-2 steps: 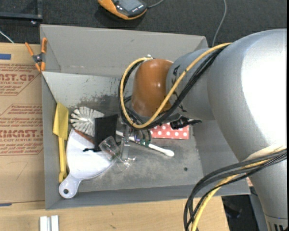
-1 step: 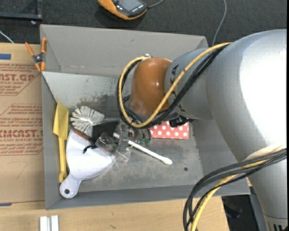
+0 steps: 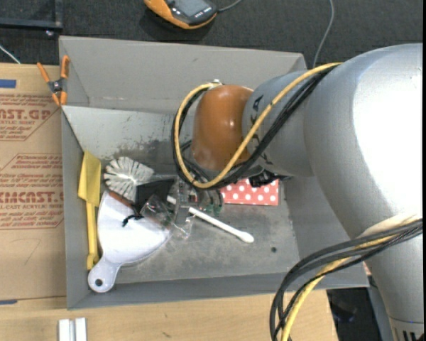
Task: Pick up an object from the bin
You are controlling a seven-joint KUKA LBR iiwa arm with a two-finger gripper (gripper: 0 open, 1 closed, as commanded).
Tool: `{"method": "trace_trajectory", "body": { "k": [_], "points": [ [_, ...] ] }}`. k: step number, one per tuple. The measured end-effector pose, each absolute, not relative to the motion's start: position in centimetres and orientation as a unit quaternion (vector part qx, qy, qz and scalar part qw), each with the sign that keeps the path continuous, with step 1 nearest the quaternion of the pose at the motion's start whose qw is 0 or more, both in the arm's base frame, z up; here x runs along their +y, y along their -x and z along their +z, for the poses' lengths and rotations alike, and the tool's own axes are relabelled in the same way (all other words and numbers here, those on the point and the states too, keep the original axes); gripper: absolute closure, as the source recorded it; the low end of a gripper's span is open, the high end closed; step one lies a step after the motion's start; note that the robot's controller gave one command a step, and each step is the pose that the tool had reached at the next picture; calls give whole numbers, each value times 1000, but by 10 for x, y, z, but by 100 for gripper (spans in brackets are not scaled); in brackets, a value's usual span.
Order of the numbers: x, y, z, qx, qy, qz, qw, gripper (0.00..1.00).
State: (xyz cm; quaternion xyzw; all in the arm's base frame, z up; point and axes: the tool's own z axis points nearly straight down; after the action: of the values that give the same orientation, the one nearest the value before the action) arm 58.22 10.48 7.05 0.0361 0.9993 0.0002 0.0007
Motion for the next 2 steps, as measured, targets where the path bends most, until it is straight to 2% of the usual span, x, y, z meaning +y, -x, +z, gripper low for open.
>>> {"method": "trace_trajectory", "body": {
  "k": [1, 2],
  "points": [
    [105, -582, 72, 999, -35, 0, 0, 100],
    [105, -580, 83, 999, -35, 0, -2, 100]
  ]
}}
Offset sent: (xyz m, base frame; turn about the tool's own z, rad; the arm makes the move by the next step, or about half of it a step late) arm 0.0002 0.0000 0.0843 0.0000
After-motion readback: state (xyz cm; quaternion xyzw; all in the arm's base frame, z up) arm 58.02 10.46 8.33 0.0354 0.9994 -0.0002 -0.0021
